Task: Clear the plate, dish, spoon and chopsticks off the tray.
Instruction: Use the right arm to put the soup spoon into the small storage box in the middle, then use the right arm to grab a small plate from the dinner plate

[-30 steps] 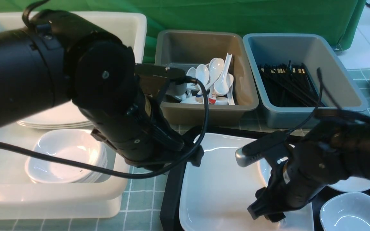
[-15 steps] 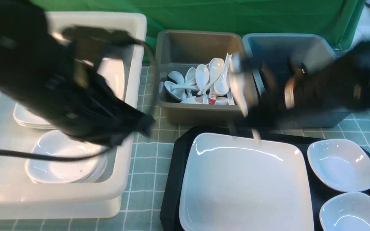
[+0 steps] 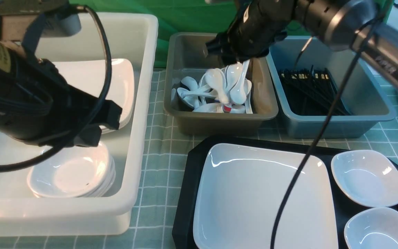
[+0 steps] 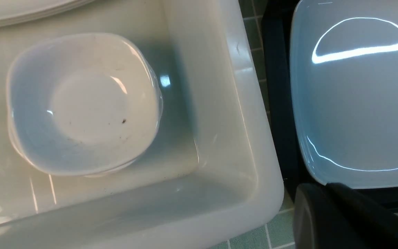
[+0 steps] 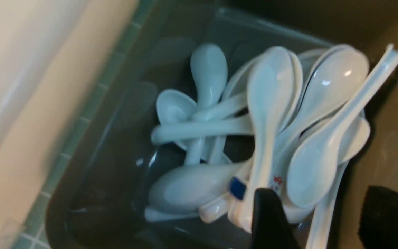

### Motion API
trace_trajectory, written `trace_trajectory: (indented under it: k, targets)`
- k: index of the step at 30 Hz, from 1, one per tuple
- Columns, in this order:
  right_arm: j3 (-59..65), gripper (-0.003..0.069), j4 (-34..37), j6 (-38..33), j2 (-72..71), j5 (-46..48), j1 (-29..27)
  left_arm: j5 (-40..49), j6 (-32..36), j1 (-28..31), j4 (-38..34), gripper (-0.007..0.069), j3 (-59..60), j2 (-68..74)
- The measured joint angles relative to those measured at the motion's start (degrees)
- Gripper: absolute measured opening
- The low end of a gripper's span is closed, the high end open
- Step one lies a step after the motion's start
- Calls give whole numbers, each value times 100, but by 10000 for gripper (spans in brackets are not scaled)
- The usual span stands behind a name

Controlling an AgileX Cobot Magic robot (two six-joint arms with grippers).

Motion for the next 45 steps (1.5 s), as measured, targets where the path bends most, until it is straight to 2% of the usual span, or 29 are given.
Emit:
trace_trajectory:
  k: [2,3,5,8,11,14,17,21,25,30,33,35,38,41,43,45]
  targets:
    - [-132,413,7,-202,48,630,0,-48,48,0,-130,10,0,0]
    - [-186,377,7,-348,22,979,0,-82,160,0,-243,10,0,13]
    - [-190,268,-6,-605,-141,1438,0,-184,394,0,-495,10,0,84]
    - [232,65,16,-797,-911,1439,0,-338,766,-109,-1065,10,0,443]
    - [876,23,28,-869,-1861,1439,-7,-380,820,-491,-1033,10,-5,988]
    - [1816,16,4,-908,-2956,1439,-103,-550,702,-1073,-997,10,-5,1555]
    - [3053,16,-31,-891,-4029,1399,-411,-826,604,-1542,-997,13,-5,2159]
    - [4452,16,-57,-725,-5035,1080,-992,-1090,525,-1684,-992,43,-5,2718]
    - [5967,16,10,-569,-6114,574,-1724,-1413,321,-1657,-905,162,-5,3247]
    - [6994,16,124,-563,-6663,559,-1865,-1553,432,-1653,-905,267,-5,3345]
    - [7717,16,135,-543,-6666,534,-1876,-1617,483,-1653,-912,246,-5,3233]
    - [8132,16,163,-611,-6589,372,-1876,-1753,558,-1653,-1006,200,-5,3129]
    - [8823,26,734,-1202,-6393,67,-1774,-1912,684,-1653,-1106,109,-18,3016]
    - [9211,108,1260,-1676,-6226,-258,-1438,-1860,732,-1653,-1089,34,-18,2955]
    - [9454,263,1217,-1742,-6043,-805,-1005,-1760,738,-1603,-1021,11,-18,2907]
    - [9503,374,886,-1486,-5892,-1064,-706,-1658,749,-1532,-977,8,-18,2842]
